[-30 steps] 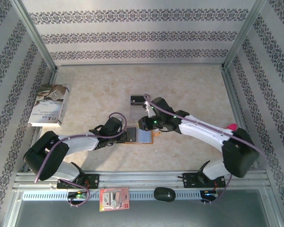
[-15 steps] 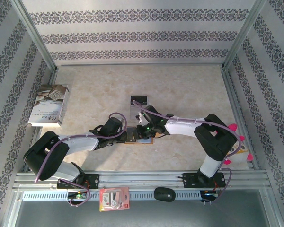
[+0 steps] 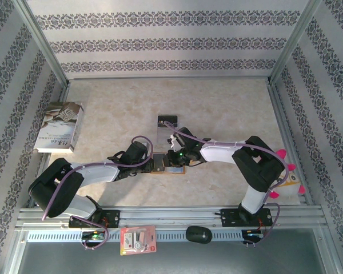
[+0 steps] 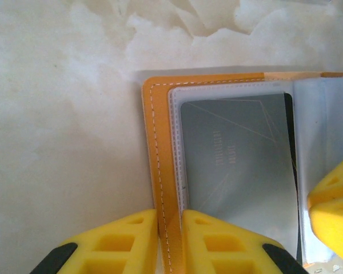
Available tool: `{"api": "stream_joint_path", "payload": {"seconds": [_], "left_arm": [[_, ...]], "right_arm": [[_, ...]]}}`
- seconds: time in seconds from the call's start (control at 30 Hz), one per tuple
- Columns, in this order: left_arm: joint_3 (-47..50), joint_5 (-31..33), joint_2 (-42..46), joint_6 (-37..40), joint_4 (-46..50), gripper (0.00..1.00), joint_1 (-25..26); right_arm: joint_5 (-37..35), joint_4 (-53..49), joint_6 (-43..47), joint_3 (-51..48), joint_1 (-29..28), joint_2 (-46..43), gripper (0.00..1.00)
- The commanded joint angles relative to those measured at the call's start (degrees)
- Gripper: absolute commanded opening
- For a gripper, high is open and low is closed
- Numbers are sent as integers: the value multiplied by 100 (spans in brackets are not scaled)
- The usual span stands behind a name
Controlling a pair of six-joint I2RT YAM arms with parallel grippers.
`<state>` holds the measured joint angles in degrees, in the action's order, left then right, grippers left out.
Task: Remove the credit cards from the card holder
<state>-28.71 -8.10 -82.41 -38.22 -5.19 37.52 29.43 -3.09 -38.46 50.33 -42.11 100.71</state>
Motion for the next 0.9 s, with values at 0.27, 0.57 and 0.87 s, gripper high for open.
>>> {"api": "stream_joint_path", "payload": {"seconds": [0.27,0.57,0.87], "left_arm": [[253,-730,-337,-101,264,18,247],[234,-781,-419,-110,220,18,247],[225,-790,-438,-109,220,18,247]], "right_arm": [[83,205,-29,21,36,219,17],[325,387,-68,91,27,359,20],[388,660,-195,-38,51,334,11]]}}
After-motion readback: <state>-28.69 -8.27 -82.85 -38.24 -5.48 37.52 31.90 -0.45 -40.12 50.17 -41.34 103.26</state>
